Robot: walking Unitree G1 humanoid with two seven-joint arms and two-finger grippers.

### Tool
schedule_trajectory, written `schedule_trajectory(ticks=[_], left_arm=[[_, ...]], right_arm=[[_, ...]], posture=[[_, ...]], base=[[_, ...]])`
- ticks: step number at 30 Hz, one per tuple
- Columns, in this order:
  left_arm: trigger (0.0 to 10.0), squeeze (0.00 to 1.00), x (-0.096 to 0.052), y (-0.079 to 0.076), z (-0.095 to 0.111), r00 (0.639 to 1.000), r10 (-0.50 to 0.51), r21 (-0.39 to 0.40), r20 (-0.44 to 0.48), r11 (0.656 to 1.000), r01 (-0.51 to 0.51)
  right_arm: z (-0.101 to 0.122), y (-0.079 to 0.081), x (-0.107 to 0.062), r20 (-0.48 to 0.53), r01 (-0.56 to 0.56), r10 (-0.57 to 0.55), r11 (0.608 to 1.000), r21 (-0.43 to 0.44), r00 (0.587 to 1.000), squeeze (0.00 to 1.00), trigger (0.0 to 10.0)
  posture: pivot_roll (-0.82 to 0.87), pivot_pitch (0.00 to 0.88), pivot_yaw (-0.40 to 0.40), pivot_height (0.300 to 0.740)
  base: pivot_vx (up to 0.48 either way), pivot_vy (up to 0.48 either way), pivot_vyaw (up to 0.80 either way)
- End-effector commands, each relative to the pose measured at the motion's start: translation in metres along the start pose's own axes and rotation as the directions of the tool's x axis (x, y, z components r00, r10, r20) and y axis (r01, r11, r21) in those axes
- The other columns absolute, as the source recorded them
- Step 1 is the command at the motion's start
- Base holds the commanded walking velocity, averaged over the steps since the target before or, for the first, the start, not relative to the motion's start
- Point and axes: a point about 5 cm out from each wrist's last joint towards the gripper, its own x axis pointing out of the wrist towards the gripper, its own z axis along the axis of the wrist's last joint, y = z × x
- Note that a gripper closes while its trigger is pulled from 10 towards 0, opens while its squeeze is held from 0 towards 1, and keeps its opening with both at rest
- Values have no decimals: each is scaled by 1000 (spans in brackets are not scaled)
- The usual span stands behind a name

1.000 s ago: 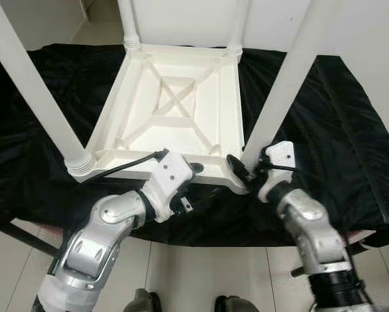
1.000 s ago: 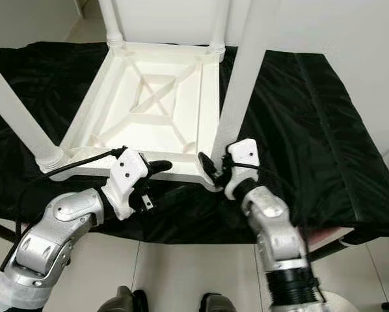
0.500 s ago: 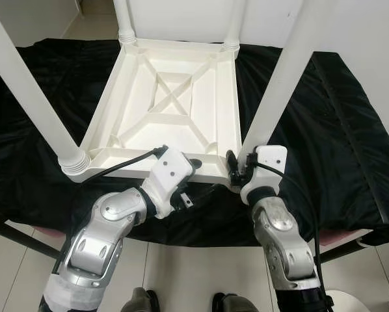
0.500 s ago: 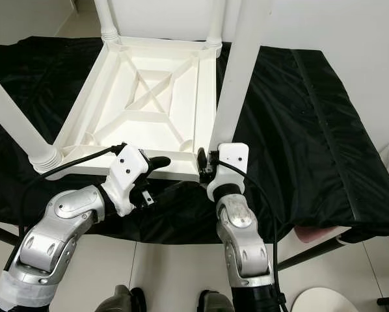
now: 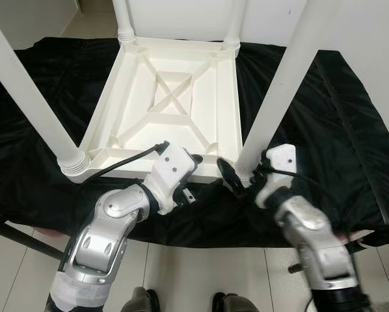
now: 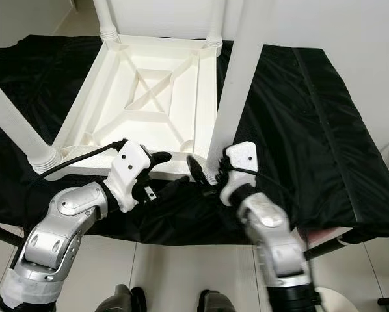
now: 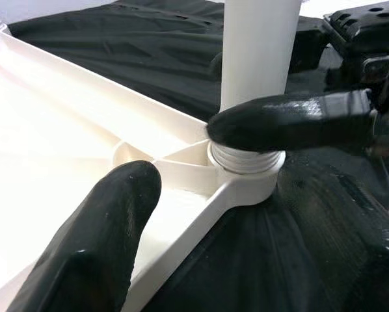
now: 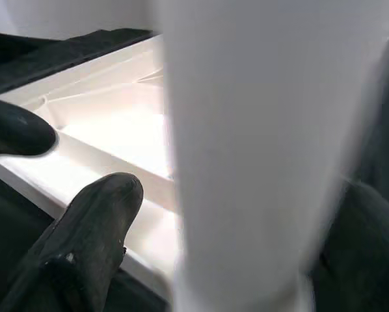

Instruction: Building children table

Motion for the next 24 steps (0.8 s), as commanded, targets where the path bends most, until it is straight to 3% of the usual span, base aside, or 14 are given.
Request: schedule_trajectory(ticks=[1,5,11,12,13,14,23,24], left_arm=[[10000,0,-2,7,-4,985,171,4,-6,985,-171],[10000,0,-9,-3,-7,996,92,-33,4,995,-92],[10000,0,-15,-9,-8,1000,23,-55,7,998,-23],[10000,0,-16,-10,-8,1000,4,-61,8,998,-4],[10000,0,-17,-11,-7,1000,-8,-64,8,998,8],[10000,0,-18,-13,-8,999,-32,-64,5,997,32],[10000,0,-22,-14,-8,1000,-27,-42,1,999,27],[10000,0,-23,-14,-8,1000,-24,-42,1,999,24]], right_arm=[[-3,1,0,4,-46,46,999,3,999,0,10000],[-7,-16,4,-6,-166,166,985,-38,986,0,10000],[-8,-27,10,-9,-194,194,980,-54,981,0,10000],[-8,-30,13,-8,-204,204,977,-57,979,0,9137],[-8,-31,15,-8,-210,210,976,-60,978,0,9137],[-10,-33,18,-13,-222,222,973,-68,975,0,0],[-17,-33,22,-20,-260,259,964,-49,966,0,0],[-18,-33,22,-17,-252,252,967,-47,968,0,2314]], posture=[[-143,161,27,740],[-142,158,34,740],[-134,158,34,740],[-133,157,35,740],[-133,157,35,740],[-126,154,34,740],[-115,154,20,740],[-115,154,20,740]], base=[[0,0,0],[0,0,0],[0,0,0],[0,0,0],[0,0,0],[0,0,0],[0,0,0],[0,0,0]])
